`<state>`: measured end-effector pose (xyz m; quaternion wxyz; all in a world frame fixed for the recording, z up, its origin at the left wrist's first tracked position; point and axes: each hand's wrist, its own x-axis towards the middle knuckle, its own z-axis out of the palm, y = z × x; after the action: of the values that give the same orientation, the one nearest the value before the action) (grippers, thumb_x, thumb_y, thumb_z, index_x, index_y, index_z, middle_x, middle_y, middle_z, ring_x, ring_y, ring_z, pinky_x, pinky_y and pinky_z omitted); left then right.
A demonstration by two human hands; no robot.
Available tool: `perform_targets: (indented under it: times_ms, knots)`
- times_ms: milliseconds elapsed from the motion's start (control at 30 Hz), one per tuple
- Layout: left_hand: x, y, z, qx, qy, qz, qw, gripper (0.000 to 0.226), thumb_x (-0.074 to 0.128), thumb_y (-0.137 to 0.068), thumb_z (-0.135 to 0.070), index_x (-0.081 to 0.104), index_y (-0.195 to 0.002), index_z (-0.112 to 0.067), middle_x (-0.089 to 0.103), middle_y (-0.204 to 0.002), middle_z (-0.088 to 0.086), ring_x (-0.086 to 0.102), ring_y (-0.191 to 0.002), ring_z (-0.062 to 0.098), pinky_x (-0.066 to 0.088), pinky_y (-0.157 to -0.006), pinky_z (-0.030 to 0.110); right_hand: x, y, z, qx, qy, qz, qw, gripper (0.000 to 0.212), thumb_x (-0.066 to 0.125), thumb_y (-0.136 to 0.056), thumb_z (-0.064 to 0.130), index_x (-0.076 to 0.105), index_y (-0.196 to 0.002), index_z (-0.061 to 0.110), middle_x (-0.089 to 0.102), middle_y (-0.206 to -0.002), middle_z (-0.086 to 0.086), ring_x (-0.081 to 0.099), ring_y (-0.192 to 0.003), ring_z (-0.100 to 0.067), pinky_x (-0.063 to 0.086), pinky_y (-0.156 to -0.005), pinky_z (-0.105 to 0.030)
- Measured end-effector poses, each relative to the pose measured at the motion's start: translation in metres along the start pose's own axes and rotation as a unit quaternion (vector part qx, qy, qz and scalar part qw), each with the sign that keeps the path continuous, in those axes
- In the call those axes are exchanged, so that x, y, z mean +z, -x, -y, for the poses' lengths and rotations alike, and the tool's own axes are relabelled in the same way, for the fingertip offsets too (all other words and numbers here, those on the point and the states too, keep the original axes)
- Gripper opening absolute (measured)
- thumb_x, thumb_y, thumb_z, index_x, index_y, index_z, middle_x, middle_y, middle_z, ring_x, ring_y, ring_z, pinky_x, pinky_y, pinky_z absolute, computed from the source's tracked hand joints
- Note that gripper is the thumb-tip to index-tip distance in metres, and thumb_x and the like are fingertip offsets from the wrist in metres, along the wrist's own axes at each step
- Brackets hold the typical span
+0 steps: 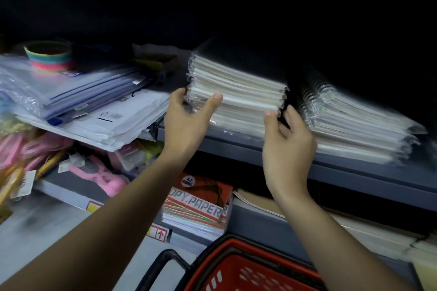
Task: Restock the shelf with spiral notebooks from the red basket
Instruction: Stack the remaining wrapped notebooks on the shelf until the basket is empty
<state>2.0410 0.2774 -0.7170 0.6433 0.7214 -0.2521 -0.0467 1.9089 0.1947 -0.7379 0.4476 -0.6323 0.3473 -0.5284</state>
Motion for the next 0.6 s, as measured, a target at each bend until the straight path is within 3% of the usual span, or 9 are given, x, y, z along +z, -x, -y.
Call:
perform_targets:
  times_ms: [133,200,300,400,500,600]
  knots:
    - [-0.002,0.037,-0.010,0.088,-0.066,-0.045,0.993,0.075,0.075,-0.082,-0.053,0.040,-0.143,-0.026,0.041,-0.132,-0.018,0.039,-0.122,0.000,0.032,-0.101,0.021,-0.027,0.017,0.007,-0.017,-0.025,0.054,0.998,0.053,0.064,-0.095,0.041,0.055,-0.143,0.017,0.063,-0.127,0.009,0.061,-0.117,0.001,0.044,-0.094,-0.002]
    - [0.004,0.055,-0.019,0.117,-0.063,-0.060,0.989,0.067,0.074,-0.084,-0.049,0.045,-0.140,-0.025,0.045,-0.136,-0.014,0.042,-0.125,0.001,0.034,-0.105,0.022,-0.046,0.022,0.011,-0.036,-0.010,0.055,0.998,0.045,0.066,-0.094,0.039,0.062,-0.134,0.019,0.070,-0.119,0.004,0.064,-0.110,0.004,0.048,-0.092,-0.006]
    - [0.024,0.080,-0.028,0.135,-0.044,-0.028,0.990,0.047,0.073,-0.088,-0.041,0.056,-0.127,-0.023,0.056,-0.127,-0.010,0.052,-0.119,0.002,0.046,-0.105,0.029,-0.084,0.020,0.012,-0.071,0.034,0.017,0.997,0.025,0.067,-0.095,0.033,0.071,-0.115,0.020,0.071,-0.105,0.009,0.068,-0.097,-0.002,0.056,-0.087,-0.024]
    - [0.054,0.097,-0.036,0.124,-0.016,0.041,0.991,0.045,0.074,-0.088,-0.032,0.058,-0.129,-0.019,0.061,-0.126,-0.009,0.058,-0.118,0.002,0.051,-0.102,0.030,-0.124,0.007,0.007,-0.101,0.088,-0.062,0.989,0.019,0.066,-0.095,0.030,0.069,-0.106,0.016,0.065,-0.104,0.005,0.065,-0.097,-0.014,0.055,-0.087,-0.041]
    - [0.085,0.106,-0.042,0.091,0.009,0.101,0.991,0.059,0.075,-0.088,-0.027,0.052,-0.141,-0.019,0.059,-0.136,-0.007,0.055,-0.125,0.005,0.046,-0.109,0.028,-0.155,-0.011,-0.002,-0.066,0.124,-0.105,0.984,0.036,0.069,-0.093,0.033,0.061,-0.122,0.014,0.055,-0.118,0.003,0.058,-0.109,-0.018,0.051,-0.097,-0.041]
    - [0.112,0.110,-0.049,0.054,0.033,0.131,0.989,0.073,0.076,-0.086,-0.031,0.043,-0.149,-0.016,0.057,-0.142,-0.008,0.052,-0.130,0.005,0.043,-0.112,0.029,-0.172,-0.031,-0.010,-0.002,0.141,-0.091,0.986,0.066,0.071,-0.090,0.041,0.047,-0.144,0.013,0.054,-0.136,0.001,0.053,-0.124,-0.019,0.048,-0.105,-0.042]
